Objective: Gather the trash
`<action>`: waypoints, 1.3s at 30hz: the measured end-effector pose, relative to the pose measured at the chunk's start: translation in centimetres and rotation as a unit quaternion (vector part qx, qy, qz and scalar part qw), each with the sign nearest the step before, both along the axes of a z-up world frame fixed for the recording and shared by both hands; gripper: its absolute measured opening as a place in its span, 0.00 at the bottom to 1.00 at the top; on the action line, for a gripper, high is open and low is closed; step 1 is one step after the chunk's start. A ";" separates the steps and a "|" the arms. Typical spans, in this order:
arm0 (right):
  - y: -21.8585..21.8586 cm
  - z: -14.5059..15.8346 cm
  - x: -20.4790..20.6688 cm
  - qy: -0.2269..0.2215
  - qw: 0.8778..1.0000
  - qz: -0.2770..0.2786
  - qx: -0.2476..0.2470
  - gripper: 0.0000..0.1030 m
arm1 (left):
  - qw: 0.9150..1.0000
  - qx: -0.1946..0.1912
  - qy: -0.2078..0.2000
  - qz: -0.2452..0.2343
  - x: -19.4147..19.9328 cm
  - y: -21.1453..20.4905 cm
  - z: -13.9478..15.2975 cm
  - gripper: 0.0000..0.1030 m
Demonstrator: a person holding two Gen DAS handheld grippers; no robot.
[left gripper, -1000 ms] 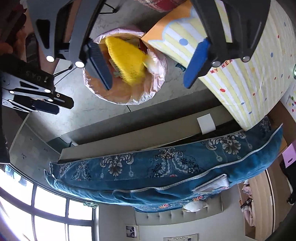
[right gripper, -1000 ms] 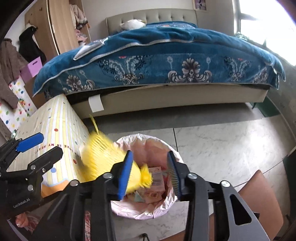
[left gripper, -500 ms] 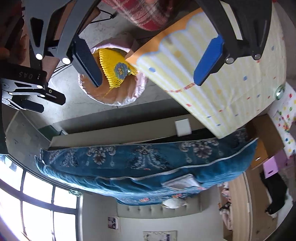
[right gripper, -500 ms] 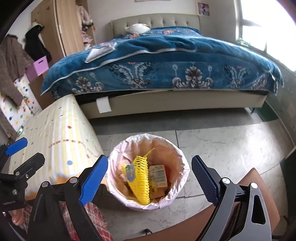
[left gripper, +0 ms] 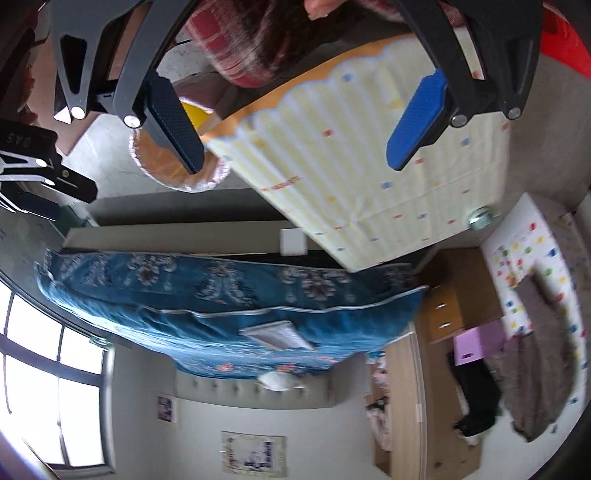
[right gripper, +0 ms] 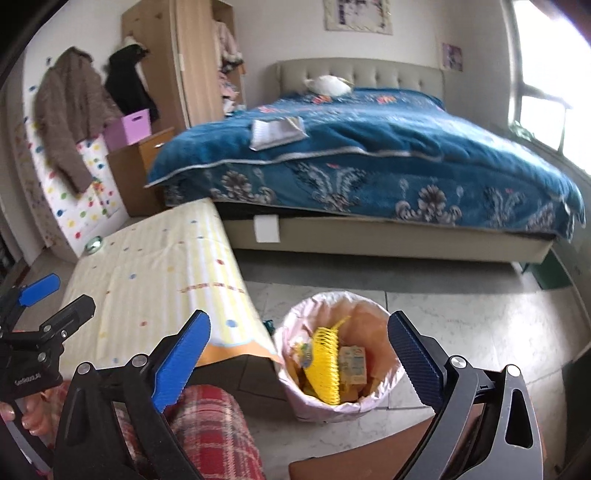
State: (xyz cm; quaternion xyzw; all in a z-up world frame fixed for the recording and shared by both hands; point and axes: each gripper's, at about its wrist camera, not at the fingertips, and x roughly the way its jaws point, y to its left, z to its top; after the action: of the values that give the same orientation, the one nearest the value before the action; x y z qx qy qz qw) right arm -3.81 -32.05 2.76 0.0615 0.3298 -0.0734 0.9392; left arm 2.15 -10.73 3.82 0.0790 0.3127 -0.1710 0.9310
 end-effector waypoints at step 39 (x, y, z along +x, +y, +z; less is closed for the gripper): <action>18.4 5.6 2.1 -0.018 0.978 0.206 -0.009 0.94 | 0.966 0.019 0.021 0.257 -4.3 18.6 2.3 0.93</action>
State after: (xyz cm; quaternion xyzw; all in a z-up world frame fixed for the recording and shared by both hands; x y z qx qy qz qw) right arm -1.71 -13.64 8.36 -0.0151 0.3175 0.1198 0.9405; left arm -2.20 7.92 6.13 0.0102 0.3448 0.0787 0.9353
